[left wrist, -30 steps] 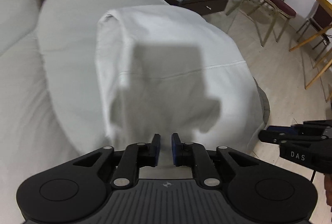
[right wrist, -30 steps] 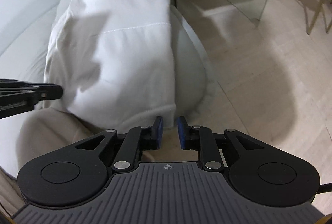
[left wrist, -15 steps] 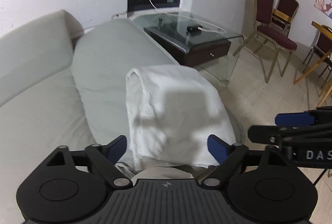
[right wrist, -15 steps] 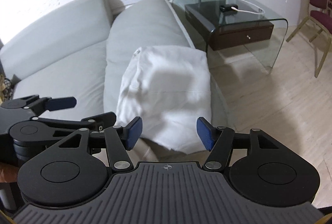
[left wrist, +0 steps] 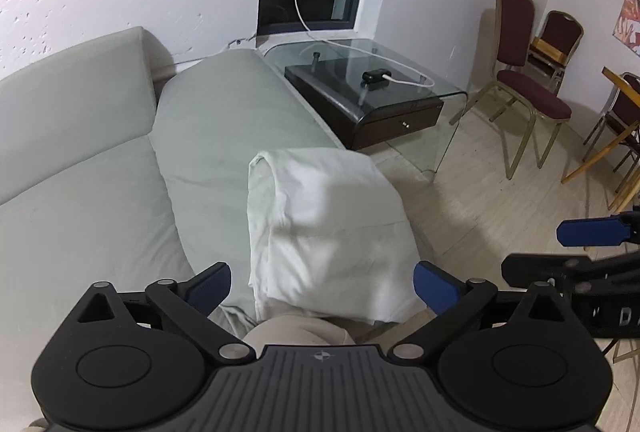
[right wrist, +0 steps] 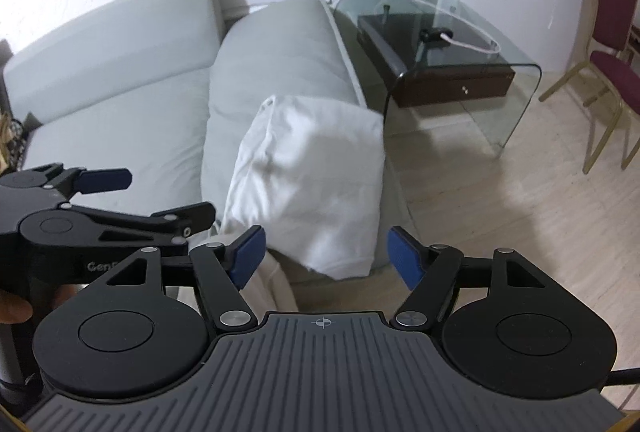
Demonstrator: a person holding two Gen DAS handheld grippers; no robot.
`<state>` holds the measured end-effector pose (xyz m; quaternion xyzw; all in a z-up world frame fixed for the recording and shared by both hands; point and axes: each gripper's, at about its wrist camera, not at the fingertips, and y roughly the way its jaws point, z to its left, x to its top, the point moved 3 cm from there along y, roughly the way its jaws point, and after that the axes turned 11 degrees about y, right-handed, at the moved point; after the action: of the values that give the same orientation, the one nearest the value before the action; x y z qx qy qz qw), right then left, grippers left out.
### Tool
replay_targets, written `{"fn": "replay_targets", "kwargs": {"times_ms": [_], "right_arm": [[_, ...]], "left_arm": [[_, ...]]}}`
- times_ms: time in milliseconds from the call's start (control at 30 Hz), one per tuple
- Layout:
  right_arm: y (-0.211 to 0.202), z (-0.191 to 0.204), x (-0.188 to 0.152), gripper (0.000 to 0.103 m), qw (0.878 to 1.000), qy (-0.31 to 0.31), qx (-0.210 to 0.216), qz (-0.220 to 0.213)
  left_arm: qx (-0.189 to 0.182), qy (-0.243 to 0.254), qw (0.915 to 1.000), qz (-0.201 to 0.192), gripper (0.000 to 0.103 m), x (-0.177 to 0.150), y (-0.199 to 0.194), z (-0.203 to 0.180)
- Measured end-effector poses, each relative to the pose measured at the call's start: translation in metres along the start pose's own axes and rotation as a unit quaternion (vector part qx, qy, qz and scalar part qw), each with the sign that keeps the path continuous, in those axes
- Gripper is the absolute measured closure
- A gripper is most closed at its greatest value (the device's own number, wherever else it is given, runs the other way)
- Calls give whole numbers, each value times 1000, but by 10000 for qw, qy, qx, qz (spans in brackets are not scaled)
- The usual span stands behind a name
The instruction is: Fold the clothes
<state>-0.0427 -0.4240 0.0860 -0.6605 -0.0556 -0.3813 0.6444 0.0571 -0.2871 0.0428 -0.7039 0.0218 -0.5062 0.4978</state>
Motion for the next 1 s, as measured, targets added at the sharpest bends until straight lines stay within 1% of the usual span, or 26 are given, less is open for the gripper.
{"fn": "replay_targets", "kwargs": {"times_ms": [67, 167, 467, 733, 1000], "right_arm": [[6, 2, -5, 30, 9999, -5, 29, 158], [11, 2, -6, 29, 9997, -71, -113, 220], [17, 2, -7, 29, 9994, -30, -223, 273], [24, 2, -6, 29, 9991, -30, -247, 339], [29, 0, -9, 29, 9990, 35, -250, 368]], "left_arm": [[8, -54, 9999, 110, 4, -3, 4, 0], [54, -114, 9997, 205, 5, -6, 7, -1], [-82, -340, 9984, 434, 5, -13, 17, 1], [8, -319, 9984, 468, 5, -15, 20, 0], [-3, -329, 9982, 504, 5, -16, 26, 0]]}}
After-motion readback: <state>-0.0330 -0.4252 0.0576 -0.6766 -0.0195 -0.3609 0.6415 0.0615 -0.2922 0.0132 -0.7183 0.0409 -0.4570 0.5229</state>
